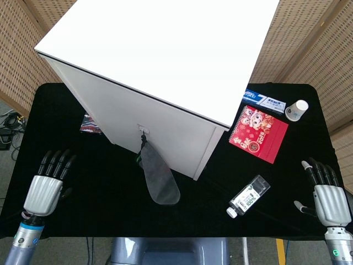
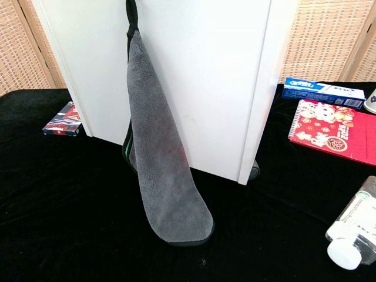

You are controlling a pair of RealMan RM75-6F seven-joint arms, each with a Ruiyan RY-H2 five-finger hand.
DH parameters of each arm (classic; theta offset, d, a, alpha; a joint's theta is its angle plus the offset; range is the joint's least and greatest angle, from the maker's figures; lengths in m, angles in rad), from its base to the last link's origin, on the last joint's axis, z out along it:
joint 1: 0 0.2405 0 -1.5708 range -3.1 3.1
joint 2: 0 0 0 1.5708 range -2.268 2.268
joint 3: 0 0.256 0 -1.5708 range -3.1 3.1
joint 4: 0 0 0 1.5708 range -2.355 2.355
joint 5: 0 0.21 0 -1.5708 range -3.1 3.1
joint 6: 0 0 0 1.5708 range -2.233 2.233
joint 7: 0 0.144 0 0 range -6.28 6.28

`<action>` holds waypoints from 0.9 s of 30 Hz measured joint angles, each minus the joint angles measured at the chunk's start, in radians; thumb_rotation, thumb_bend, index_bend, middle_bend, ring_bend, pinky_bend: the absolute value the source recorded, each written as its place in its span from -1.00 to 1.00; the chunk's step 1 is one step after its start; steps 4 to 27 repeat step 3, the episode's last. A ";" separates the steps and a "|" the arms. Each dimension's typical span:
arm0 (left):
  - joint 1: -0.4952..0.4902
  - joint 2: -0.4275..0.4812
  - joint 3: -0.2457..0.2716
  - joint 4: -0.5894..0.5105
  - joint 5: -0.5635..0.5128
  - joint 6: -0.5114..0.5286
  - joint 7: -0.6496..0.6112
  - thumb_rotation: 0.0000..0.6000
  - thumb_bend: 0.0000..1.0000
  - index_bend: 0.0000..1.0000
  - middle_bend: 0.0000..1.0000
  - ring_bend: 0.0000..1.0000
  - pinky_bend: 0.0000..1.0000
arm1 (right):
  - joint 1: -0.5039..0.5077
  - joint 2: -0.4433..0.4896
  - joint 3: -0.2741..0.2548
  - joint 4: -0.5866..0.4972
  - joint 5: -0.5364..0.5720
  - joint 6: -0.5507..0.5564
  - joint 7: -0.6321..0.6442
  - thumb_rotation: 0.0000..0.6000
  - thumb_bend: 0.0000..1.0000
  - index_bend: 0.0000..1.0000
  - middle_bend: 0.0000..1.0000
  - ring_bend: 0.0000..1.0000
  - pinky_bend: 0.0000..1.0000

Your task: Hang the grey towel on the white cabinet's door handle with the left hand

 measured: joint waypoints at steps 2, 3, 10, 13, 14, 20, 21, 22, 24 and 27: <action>0.017 0.024 0.003 -0.037 -0.047 -0.019 -0.022 1.00 -0.88 -0.97 -1.00 -1.00 -1.00 | 0.002 -0.002 0.000 0.000 0.001 -0.002 -0.004 1.00 -0.85 -1.00 -1.00 -1.00 -1.00; 0.024 0.035 0.002 -0.053 -0.062 -0.026 -0.029 1.00 -0.88 -0.98 -1.00 -1.00 -1.00 | 0.002 -0.002 0.000 0.000 0.001 -0.002 -0.004 1.00 -0.85 -1.00 -1.00 -1.00 -1.00; 0.024 0.035 0.002 -0.053 -0.062 -0.026 -0.029 1.00 -0.88 -0.98 -1.00 -1.00 -1.00 | 0.002 -0.002 0.000 0.000 0.001 -0.002 -0.004 1.00 -0.85 -1.00 -1.00 -1.00 -1.00; 0.024 0.035 0.002 -0.053 -0.062 -0.026 -0.029 1.00 -0.88 -0.98 -1.00 -1.00 -1.00 | 0.002 -0.002 0.000 0.000 0.001 -0.002 -0.004 1.00 -0.85 -1.00 -1.00 -1.00 -1.00; 0.024 0.035 0.002 -0.053 -0.062 -0.026 -0.029 1.00 -0.88 -0.98 -1.00 -1.00 -1.00 | 0.002 -0.002 0.000 0.000 0.001 -0.002 -0.004 1.00 -0.85 -1.00 -1.00 -1.00 -1.00; 0.024 0.035 0.002 -0.053 -0.062 -0.026 -0.029 1.00 -0.88 -0.98 -1.00 -1.00 -1.00 | 0.002 -0.002 0.000 0.000 0.001 -0.002 -0.004 1.00 -0.85 -1.00 -1.00 -1.00 -1.00; 0.024 0.035 0.002 -0.053 -0.062 -0.026 -0.029 1.00 -0.88 -0.98 -1.00 -1.00 -1.00 | 0.002 -0.002 0.000 0.000 0.001 -0.002 -0.004 1.00 -0.85 -1.00 -1.00 -1.00 -1.00; 0.024 0.035 0.002 -0.053 -0.062 -0.026 -0.029 1.00 -0.88 -0.98 -1.00 -1.00 -1.00 | 0.002 -0.002 0.000 0.000 0.001 -0.002 -0.004 1.00 -0.85 -1.00 -1.00 -1.00 -1.00; 0.024 0.035 0.002 -0.053 -0.062 -0.026 -0.029 1.00 -0.88 -0.98 -1.00 -1.00 -1.00 | 0.002 -0.002 0.000 0.000 0.001 -0.002 -0.004 1.00 -0.85 -1.00 -1.00 -1.00 -1.00; 0.024 0.035 0.002 -0.053 -0.062 -0.026 -0.029 1.00 -0.88 -0.98 -1.00 -1.00 -1.00 | 0.002 -0.002 0.000 0.000 0.001 -0.002 -0.004 1.00 -0.85 -1.00 -1.00 -1.00 -1.00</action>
